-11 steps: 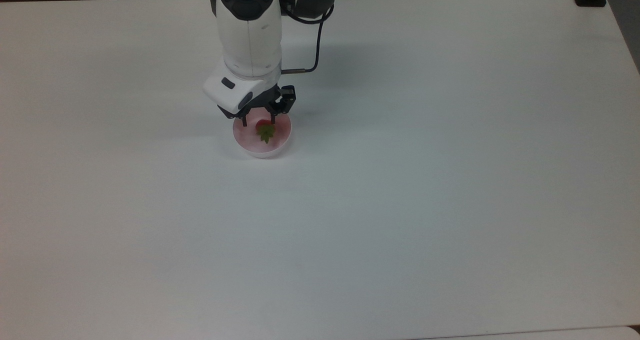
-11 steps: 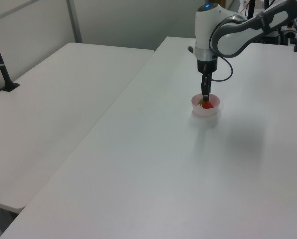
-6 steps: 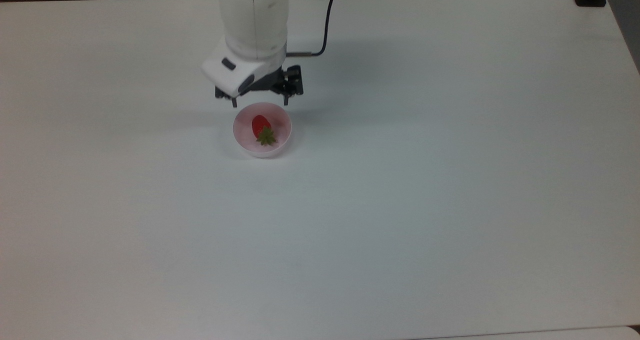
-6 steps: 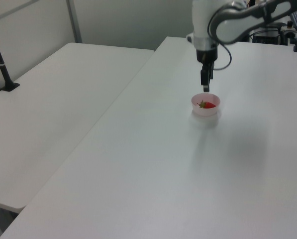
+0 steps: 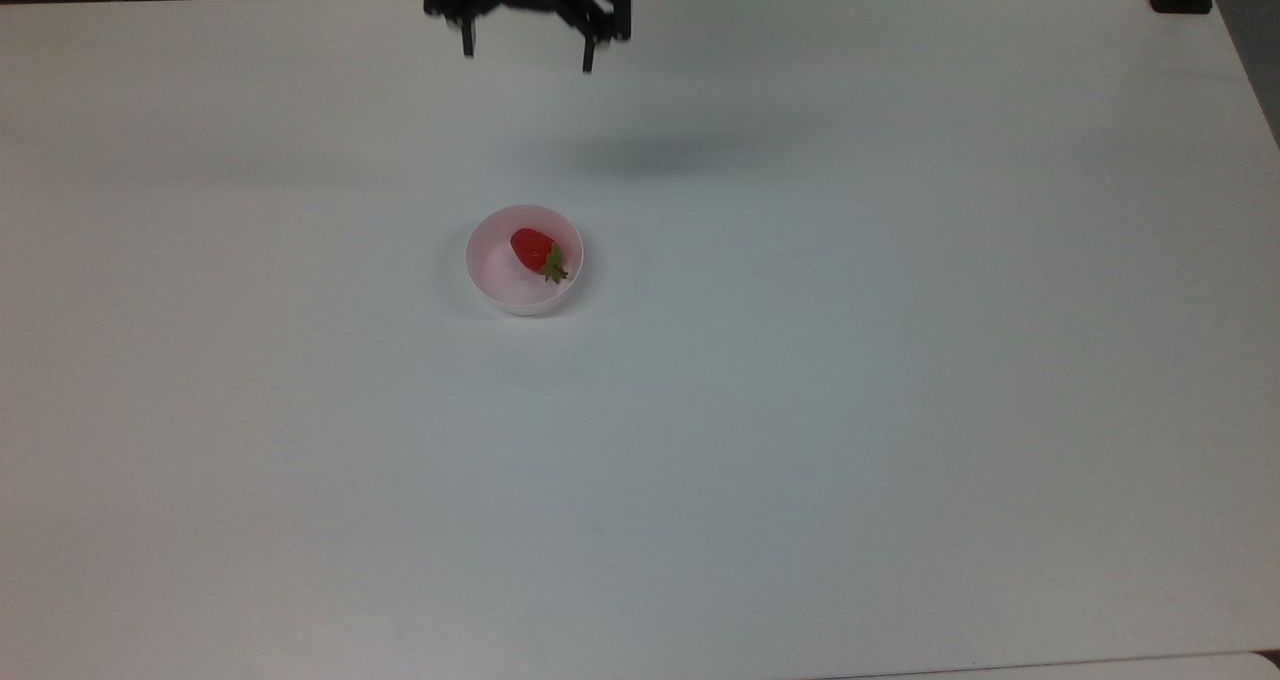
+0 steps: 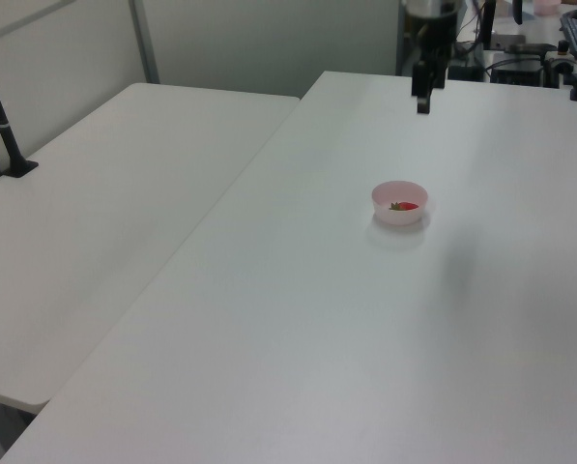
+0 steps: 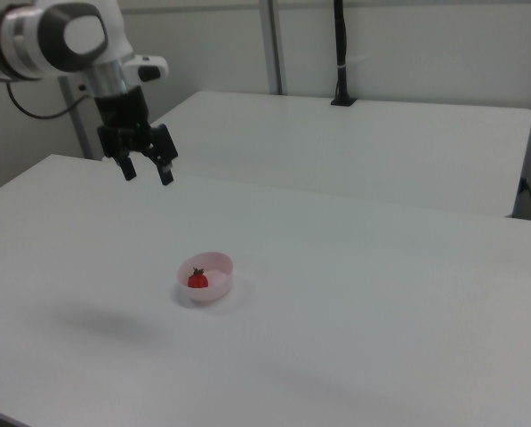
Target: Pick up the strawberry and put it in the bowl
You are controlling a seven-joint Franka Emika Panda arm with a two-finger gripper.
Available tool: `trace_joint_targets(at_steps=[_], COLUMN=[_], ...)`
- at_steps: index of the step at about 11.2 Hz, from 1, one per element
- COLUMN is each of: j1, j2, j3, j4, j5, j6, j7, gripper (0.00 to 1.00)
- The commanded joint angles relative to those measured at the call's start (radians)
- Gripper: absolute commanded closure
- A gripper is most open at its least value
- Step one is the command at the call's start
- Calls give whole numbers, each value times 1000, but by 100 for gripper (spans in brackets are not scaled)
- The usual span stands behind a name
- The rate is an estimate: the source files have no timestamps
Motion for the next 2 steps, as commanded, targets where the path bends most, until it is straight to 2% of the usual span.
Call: trace_joint_targets(at_steps=[1,2], j1=[1,-2], j2=[-48,-48], j3=[-15,-15], j4=[-21,-5], j5=[8,8], j6=[-35,-51], j7=[18,15], gripper=[0,0])
